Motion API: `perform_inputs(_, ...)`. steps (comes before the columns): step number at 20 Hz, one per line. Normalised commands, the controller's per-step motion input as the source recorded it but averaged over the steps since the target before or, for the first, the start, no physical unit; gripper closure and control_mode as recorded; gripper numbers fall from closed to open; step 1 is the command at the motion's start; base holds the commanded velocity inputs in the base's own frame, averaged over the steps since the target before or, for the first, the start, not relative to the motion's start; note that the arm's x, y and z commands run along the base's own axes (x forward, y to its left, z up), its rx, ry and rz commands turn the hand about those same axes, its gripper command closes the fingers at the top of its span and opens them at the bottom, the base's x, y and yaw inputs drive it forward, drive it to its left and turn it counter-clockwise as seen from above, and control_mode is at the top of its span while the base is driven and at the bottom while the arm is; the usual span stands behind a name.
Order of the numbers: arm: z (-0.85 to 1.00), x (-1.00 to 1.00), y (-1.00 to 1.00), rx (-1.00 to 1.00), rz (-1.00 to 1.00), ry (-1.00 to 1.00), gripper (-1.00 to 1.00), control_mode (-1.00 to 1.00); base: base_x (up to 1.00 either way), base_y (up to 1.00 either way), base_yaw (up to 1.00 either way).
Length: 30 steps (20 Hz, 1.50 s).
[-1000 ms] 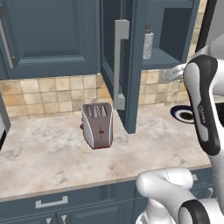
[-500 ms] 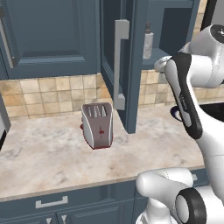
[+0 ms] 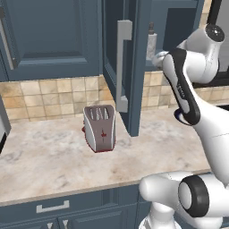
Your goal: Open the cabinet. Pick the soap dispenser and place it next to the sink. Then close the cabinet.
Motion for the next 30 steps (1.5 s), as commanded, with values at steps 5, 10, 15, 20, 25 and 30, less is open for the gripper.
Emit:
perform_inputs(5, 0.01, 0.49, 0.00, 0.00, 0.00, 0.00, -1.00, -1.00, 0.00, 0.00, 0.00)
perform_inputs(10, 0.00, 0.46, 0.00, 0.00, 0.00, -0.06, -1.00, -1.00, 0.00, 0.00, 0.00)
perform_inputs(15, 0.05, 0.35, 0.00, 0.00, 0.00, -0.12, -1.00, -1.00, 0.00, 0.00, 0.00)
perform_inputs(20, 0.05, 0.32, 0.00, 0.00, 0.00, -0.07, -1.00, -1.00, 0.00, 0.00, 0.00)
perform_inputs(25, 0.00, 0.33, 0.00, 0.00, 0.00, -0.02, -1.00, -1.00, 0.00, 0.00, 0.00)
perform_inputs(30, 0.13, 0.19, 0.00, -0.03, -0.03, 0.00, -1.00, -1.00, 0.00, 0.00, 0.00)
